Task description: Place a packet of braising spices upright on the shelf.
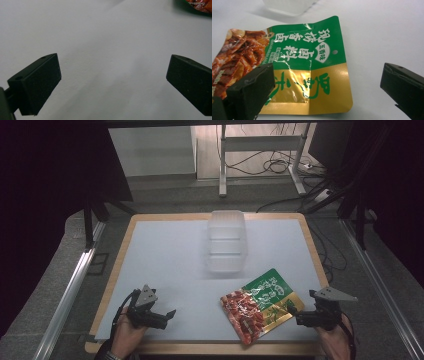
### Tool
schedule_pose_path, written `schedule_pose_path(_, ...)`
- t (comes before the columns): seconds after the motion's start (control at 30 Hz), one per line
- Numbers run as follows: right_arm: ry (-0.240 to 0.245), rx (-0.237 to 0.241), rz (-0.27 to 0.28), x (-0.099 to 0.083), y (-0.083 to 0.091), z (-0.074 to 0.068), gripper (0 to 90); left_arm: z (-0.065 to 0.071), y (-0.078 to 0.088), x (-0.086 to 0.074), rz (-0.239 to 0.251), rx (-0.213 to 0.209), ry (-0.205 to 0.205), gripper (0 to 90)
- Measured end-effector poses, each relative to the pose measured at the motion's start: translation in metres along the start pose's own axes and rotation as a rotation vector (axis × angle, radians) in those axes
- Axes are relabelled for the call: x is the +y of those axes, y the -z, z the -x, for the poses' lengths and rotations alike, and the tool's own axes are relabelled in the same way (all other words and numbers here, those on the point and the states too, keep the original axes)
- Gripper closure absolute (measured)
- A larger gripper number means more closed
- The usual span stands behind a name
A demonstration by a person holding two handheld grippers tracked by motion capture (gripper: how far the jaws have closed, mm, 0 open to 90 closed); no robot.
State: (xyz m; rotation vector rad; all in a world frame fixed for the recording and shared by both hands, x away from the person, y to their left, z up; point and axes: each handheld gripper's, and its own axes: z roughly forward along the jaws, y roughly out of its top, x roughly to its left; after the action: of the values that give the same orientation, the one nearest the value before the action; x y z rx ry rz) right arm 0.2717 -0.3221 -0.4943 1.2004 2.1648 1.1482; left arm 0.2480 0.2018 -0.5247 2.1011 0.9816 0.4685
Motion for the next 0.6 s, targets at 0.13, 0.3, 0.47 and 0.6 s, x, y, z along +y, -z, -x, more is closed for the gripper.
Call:
schedule_pose_path(0.13, 0.007, -0.007, -0.011, 0.003, -0.006, -0.001, 0.0, 0.000, 0.000, 0.000, -0.002, -0.001, -0.001, 0.0)
schedule_pose_path(0.3, 0.037, -0.027, -0.049, 0.007, -0.017, -0.003, 0.0, 0.000, -0.001, 0.000, -0.009, -0.004, -0.001, 0.0)
schedule_pose_path(0.47, 0.046, -0.025, -0.072, 0.011, -0.029, -0.003, 0.0, 0.001, -0.002, 0.000, -0.018, -0.002, -0.007, 0.0)
schedule_pose_path(0.6, 0.028, -0.013, -0.082, 0.014, -0.035, -0.002, 0.0, 0.001, -0.003, 0.000, -0.020, -0.002, -0.009, 0.0)
